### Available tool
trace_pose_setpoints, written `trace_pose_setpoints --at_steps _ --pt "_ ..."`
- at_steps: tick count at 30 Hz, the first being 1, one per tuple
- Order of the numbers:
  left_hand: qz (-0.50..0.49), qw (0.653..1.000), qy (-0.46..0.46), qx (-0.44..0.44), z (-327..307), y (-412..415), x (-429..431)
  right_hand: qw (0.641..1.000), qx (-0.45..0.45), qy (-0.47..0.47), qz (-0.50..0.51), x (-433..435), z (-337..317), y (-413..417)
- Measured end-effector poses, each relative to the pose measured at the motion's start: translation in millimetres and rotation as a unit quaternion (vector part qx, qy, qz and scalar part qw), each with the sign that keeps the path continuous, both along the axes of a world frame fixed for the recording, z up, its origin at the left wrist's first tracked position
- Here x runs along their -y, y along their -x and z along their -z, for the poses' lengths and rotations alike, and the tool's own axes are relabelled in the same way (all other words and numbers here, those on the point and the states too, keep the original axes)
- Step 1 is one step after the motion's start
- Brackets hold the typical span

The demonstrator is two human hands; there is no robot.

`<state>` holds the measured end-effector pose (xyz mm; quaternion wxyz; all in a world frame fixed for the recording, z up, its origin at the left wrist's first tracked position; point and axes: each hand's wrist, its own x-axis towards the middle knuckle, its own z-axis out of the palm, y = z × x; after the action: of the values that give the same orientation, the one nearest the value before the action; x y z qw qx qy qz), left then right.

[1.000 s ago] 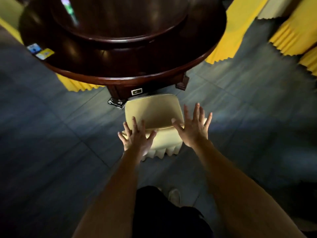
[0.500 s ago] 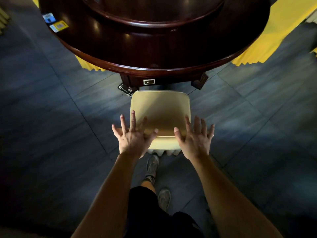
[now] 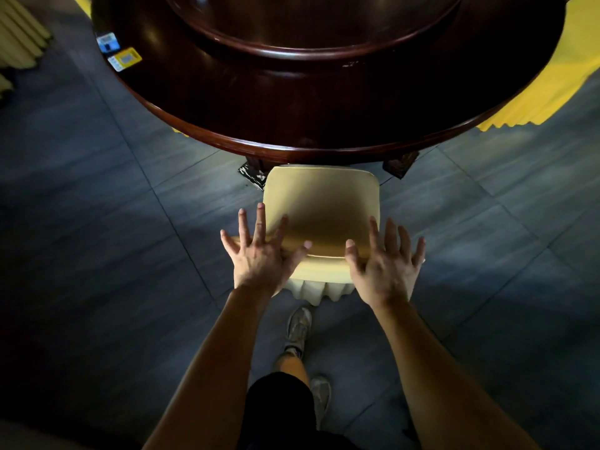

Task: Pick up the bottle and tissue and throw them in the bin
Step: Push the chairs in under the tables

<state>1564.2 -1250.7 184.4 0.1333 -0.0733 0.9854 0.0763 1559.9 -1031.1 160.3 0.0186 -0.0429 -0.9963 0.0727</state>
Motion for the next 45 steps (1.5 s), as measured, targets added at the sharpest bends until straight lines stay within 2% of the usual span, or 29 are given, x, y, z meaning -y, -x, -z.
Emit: trace_pose_setpoints --at_steps 12,18,24,30,35,38,41,45 --pt "-0.017 0.999 0.027 0.001 6.6 108.2 -12.4 0.991 -0.131 0.013 -0.015 -12.8 18.1 114.8" --pt "-0.036 0.999 0.024 -0.008 5.7 159.6 -25.1 0.987 -0.156 0.014 -0.028 -24.8 22.6 175.2" --pt "-0.062 0.998 0.027 0.0 3.7 214.8 -37.1 0.991 -0.13 0.03 -0.027 -32.9 17.1 235.9" --pt "-0.087 0.996 0.033 0.008 -0.3 221.4 -54.6 0.982 -0.176 0.041 -0.06 -51.6 22.6 247.3" --pt "-0.04 0.997 0.03 0.057 -9.8 243.9 -63.1 0.987 -0.129 0.067 -0.069 -51.9 11.8 243.5" --pt "-0.009 0.999 0.003 0.034 -11.2 261.3 -85.5 0.994 -0.04 0.082 -0.06 -60.4 2.3 242.1" --pt "0.037 0.999 -0.016 0.02 -14.8 273.4 -121.8 0.995 0.039 0.096 0.007 -90.0 -5.4 238.4" --pt "0.119 0.992 -0.015 0.023 -25.7 285.0 -187.0 0.988 0.068 0.104 0.089 -165.0 -16.2 227.9"
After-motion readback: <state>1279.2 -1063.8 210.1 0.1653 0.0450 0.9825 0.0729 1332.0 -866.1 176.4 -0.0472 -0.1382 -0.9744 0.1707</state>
